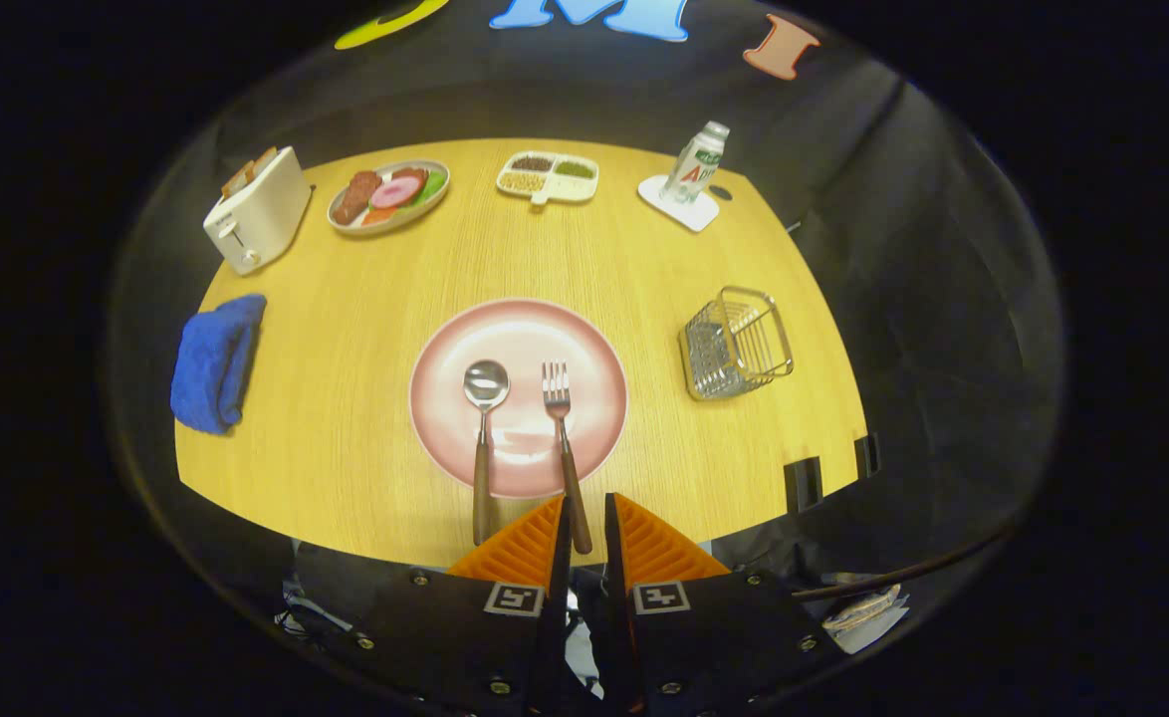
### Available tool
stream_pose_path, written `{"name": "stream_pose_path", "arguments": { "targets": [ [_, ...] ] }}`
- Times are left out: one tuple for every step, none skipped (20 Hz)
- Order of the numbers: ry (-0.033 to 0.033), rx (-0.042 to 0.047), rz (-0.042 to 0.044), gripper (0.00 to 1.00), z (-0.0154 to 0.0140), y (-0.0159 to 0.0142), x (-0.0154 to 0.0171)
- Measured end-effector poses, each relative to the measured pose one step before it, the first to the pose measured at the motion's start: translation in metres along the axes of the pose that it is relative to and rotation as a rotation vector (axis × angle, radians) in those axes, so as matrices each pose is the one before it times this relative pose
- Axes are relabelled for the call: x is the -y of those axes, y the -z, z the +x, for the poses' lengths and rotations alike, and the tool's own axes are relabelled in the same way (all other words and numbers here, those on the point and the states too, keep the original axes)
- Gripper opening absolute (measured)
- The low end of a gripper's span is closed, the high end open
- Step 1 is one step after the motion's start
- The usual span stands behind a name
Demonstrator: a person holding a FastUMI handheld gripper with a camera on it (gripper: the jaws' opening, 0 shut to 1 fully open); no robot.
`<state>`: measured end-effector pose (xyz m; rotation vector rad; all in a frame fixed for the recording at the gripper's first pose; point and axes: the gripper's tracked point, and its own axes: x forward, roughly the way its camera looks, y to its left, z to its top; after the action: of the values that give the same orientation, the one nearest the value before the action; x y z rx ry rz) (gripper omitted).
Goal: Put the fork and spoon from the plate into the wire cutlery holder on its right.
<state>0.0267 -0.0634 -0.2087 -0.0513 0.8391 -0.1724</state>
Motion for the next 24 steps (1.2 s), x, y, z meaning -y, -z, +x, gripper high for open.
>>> {"name": "stream_pose_path", "arguments": {
  "targets": [
    [-0.01612,-0.03415,0.00159,0.19,0.00785,0.00642,-0.00239],
    [-0.01375,-0.02726,-0.00183,0.19,0.00553,0.00455,-0.00209],
    [-0.00369,-0.02626,-0.00724,0.19,0.00692,0.00563,-0.00011],
    [0.00563,-0.02704,-0.01285,0.19,0.00528,0.00475,0.00157],
    [0.00944,-0.02443,-0.01821,0.19,0.00509,0.00638,0.00141],
    [0.00791,-0.01803,-0.01779,0.19,0.00513,0.0035,0.00105],
    [0.00546,-0.01198,-0.01251,0.19,0.00474,0.00247,0.00069],
    [0.00017,-0.00851,-0.00687,0.19,0.00417,0.00056,-0.00015],
    [-0.0067,-0.00491,-0.0064,0.19,0.00413,0.00072,-0.00177],
    [0.0035,-0.00384,-0.00701,0.19,0.00298,-0.00079,0.00069],
    [0.00663,-0.00448,-0.00792,0.19,0.00306,0.00008,0.00145],
    [0.00439,-0.00649,-0.00855,0.19,0.00257,-0.00022,0.00143],
    [0.0034,-0.00446,-0.00475,0.19,0.00383,-0.0004,0.00083],
    [-0.00441,-0.00074,-0.00095,0.19,0.00331,-0.00158,-0.00027],
    [-0.00763,-0.00153,-0.00115,0.19,0.00505,-0.00024,-0.00117],
    [-0.00432,-0.00663,-0.0034,0.19,0.00348,-0.00028,-0.00041],
    [0.00149,-0.00918,-0.00651,0.19,0.00475,0.00112,0.0005],
    [-0.00032,-0.01094,-0.00675,0.19,0.00373,0.00108,0.00024],
    [-0.00348,-0.00677,-0.00475,0.19,0.00414,0.00067,-0.0007],
    [-0.00596,-0.00608,-0.00283,0.19,0.00331,-0.00004,-0.00139],
    [0.00276,-0.00599,-0.00503,0.19,0.0037,0.00126,0.0],
    [0.01141,-0.0064,-0.00642,0.19,0.00136,0.00048,0.00185],
    [-0.00336,-0.00541,-0.01165,0.19,0.00087,0.00119,-0.00066],
    [0.00303,-0.00923,-0.00015,0.16,-0.00013,-0.00134,0.00024]
  ]
}}
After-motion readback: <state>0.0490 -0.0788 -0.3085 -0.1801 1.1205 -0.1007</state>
